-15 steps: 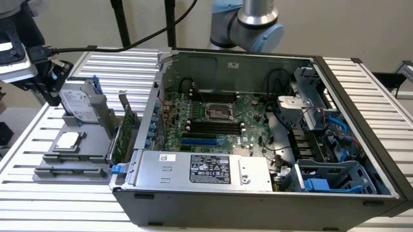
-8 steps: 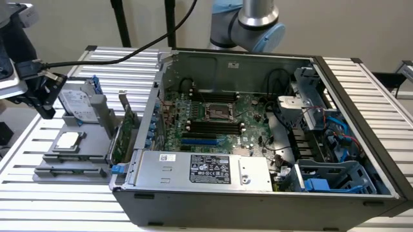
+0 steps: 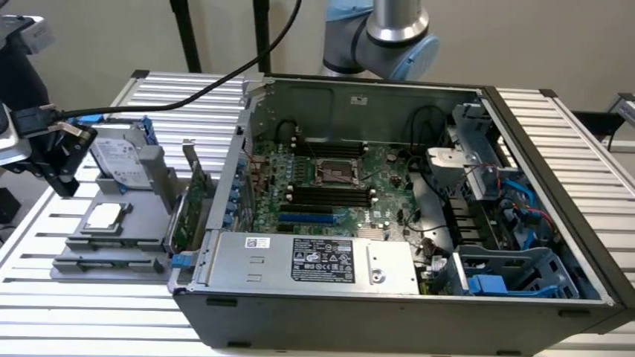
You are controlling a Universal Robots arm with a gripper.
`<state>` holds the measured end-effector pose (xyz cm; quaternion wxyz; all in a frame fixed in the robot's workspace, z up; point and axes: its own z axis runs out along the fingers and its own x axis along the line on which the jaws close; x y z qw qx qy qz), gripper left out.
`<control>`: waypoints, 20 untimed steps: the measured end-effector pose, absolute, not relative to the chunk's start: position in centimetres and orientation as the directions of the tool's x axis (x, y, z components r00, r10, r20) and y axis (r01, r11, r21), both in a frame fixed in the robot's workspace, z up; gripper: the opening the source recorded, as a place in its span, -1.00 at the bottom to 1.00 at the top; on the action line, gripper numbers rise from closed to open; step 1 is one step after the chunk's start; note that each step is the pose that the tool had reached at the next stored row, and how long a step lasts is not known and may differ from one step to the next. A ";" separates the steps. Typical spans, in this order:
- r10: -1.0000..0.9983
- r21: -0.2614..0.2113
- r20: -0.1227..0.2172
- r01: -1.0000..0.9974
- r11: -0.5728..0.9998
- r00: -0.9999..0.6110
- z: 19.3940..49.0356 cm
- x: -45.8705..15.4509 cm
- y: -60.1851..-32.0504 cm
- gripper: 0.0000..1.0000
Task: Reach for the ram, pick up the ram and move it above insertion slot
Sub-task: 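Reach for the ram, then pick up the ram and move it above insertion slot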
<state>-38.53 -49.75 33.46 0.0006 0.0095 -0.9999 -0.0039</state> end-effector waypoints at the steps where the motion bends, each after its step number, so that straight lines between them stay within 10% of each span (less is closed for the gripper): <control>1: -0.019 0.008 0.001 -0.019 1.000 -1.000 33.5 -38.5 -49.8 -0.79; 20: -0.089 0.008 0.001 -0.089 0.996 -0.996 33.5 -38.5 -49.8 -0.79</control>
